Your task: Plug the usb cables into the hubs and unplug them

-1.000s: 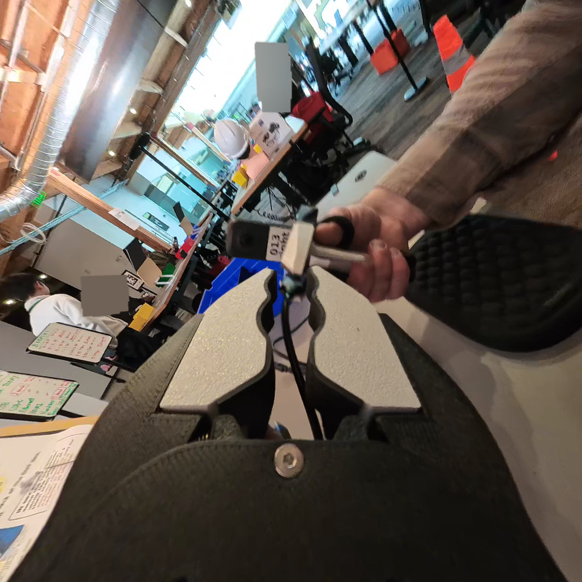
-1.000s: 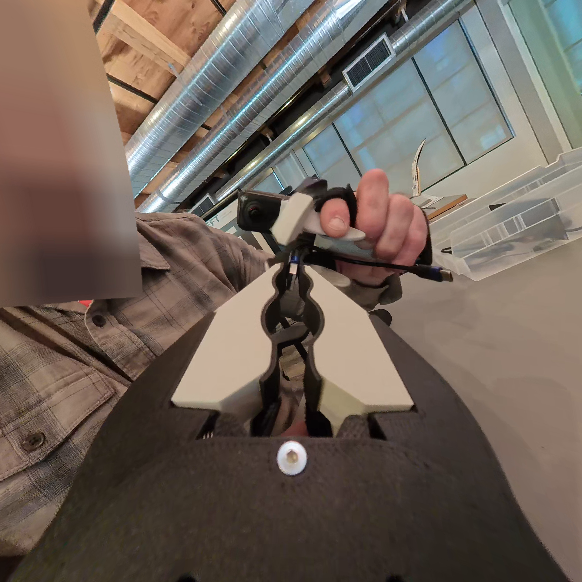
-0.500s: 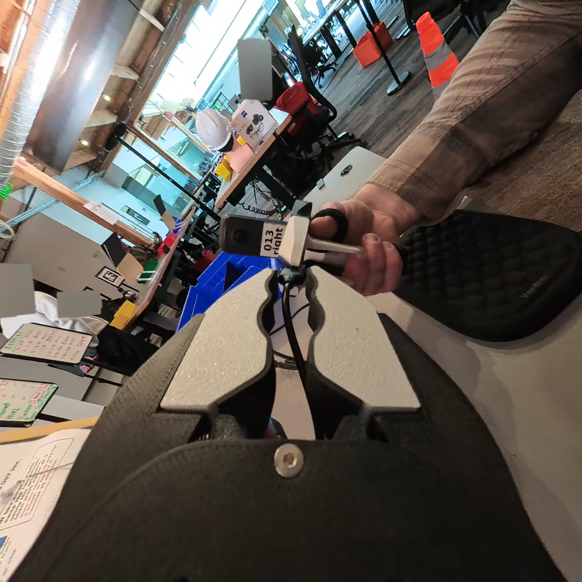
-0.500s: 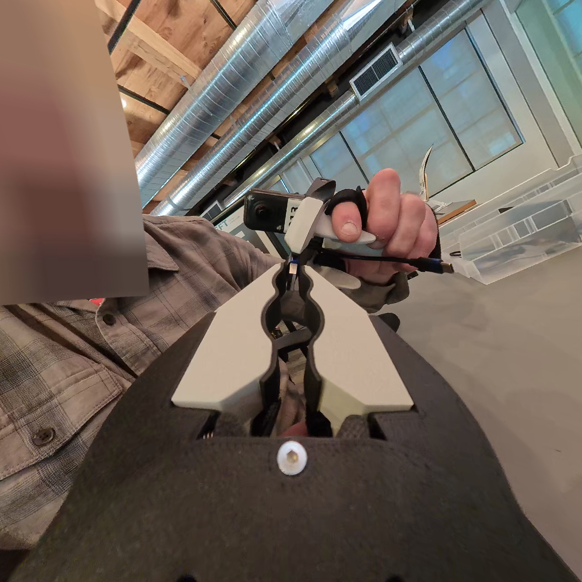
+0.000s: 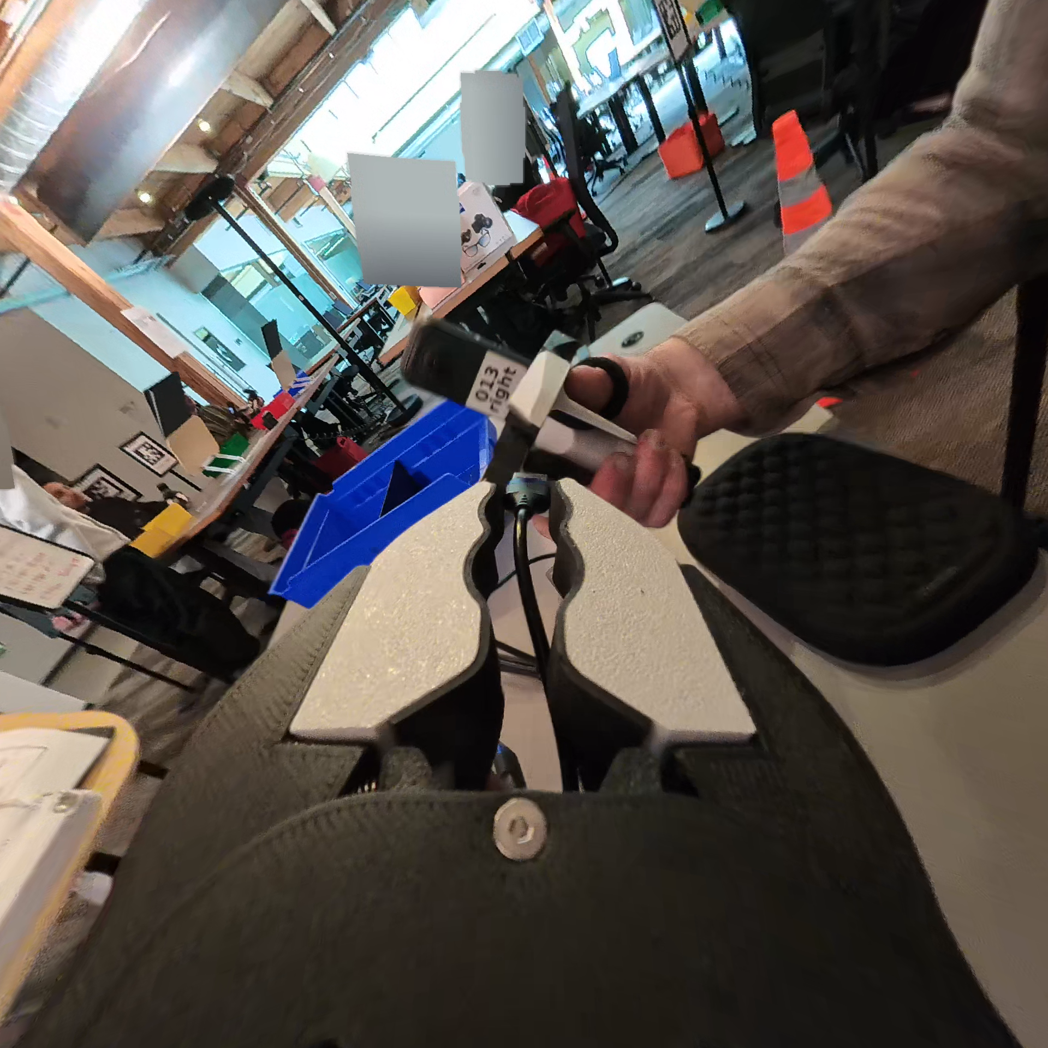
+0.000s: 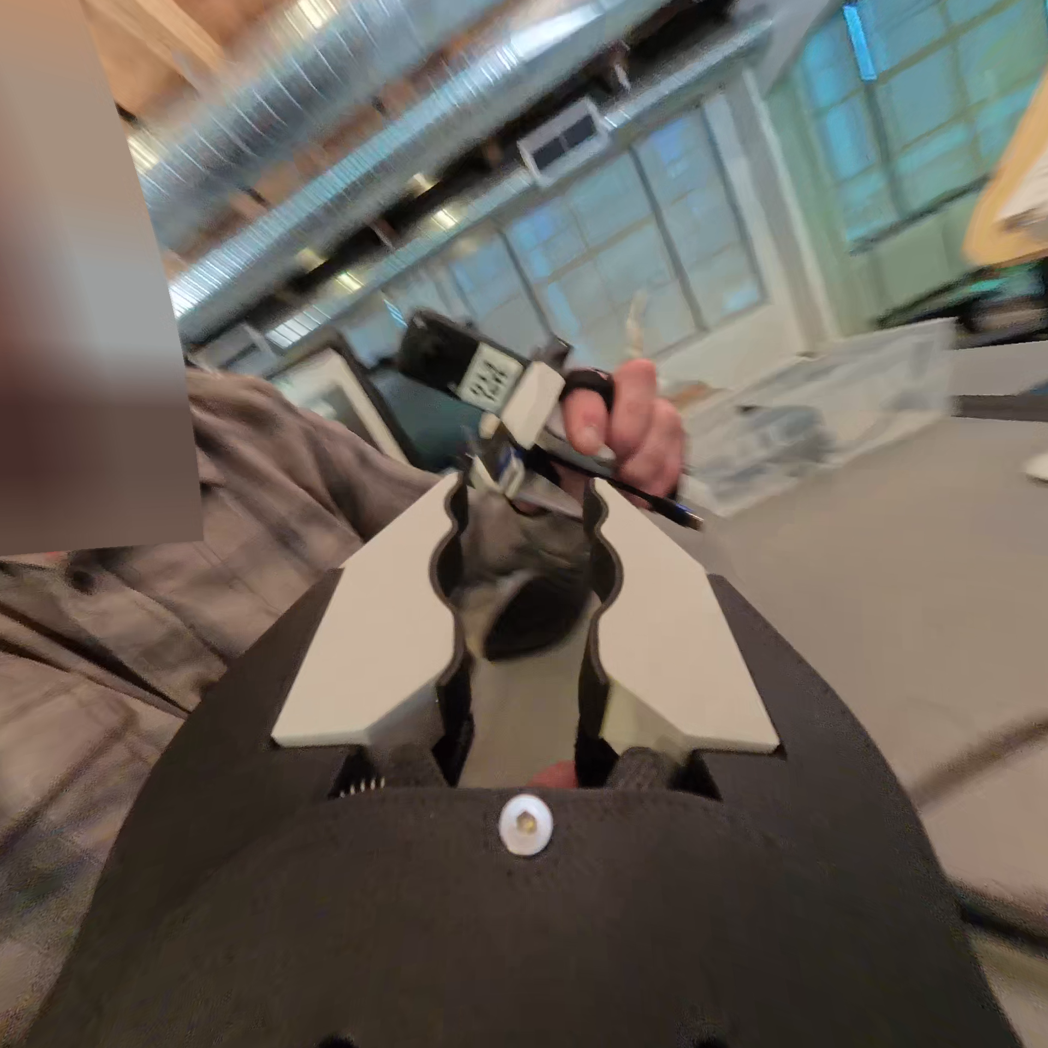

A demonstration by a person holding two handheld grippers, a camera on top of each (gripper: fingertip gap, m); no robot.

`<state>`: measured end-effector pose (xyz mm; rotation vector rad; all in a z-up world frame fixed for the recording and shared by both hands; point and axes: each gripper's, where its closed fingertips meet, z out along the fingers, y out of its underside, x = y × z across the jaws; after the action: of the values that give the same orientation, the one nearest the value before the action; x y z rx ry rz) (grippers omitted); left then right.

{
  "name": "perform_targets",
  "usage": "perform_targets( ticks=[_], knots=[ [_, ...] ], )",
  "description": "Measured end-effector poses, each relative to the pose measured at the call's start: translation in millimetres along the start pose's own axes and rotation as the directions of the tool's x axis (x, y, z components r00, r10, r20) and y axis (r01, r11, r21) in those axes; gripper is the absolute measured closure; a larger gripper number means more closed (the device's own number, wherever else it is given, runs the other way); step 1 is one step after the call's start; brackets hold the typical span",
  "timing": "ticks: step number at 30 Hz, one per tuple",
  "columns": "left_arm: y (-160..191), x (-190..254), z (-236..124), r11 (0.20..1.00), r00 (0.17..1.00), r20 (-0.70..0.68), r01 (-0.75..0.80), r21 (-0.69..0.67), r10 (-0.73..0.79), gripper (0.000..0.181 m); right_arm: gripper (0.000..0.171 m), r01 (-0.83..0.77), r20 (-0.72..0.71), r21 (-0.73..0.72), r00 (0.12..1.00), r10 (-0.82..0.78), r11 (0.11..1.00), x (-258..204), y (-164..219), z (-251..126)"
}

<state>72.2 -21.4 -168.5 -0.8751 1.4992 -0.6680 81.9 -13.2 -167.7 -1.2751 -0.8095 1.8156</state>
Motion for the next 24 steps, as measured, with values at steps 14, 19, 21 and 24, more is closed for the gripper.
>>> perform_targets(
  ticks=[14, 19, 21, 24],
  knots=[
    [13, -46, 18, 0.935, 0.942, -0.013, 0.336, 0.117, -0.336, 0.166, 0.104, 0.309, -0.041, -0.815, 0.813, -0.580, 0.491, 60, 53, -154],
    [23, -38, 24, 0.931, 0.938, -0.020, 0.347, 0.111, -0.347, 0.166, 0.100, 0.261, 0.013, -0.886, 0.841, -0.541, 0.385, 93, 90, -166],
    [26, -36, 26, 0.931, 0.937, -0.029, 0.351, 0.106, -0.349, 0.166, 0.096, 0.222, -0.006, -0.906, 0.844, -0.536, 0.360, 107, 96, -170],
    [30, -35, 29, 0.930, 0.936, -0.037, 0.353, 0.103, -0.351, 0.166, 0.103, 0.183, -0.028, -0.913, 0.863, -0.505, 0.364, 119, 101, -176]
  ],
)
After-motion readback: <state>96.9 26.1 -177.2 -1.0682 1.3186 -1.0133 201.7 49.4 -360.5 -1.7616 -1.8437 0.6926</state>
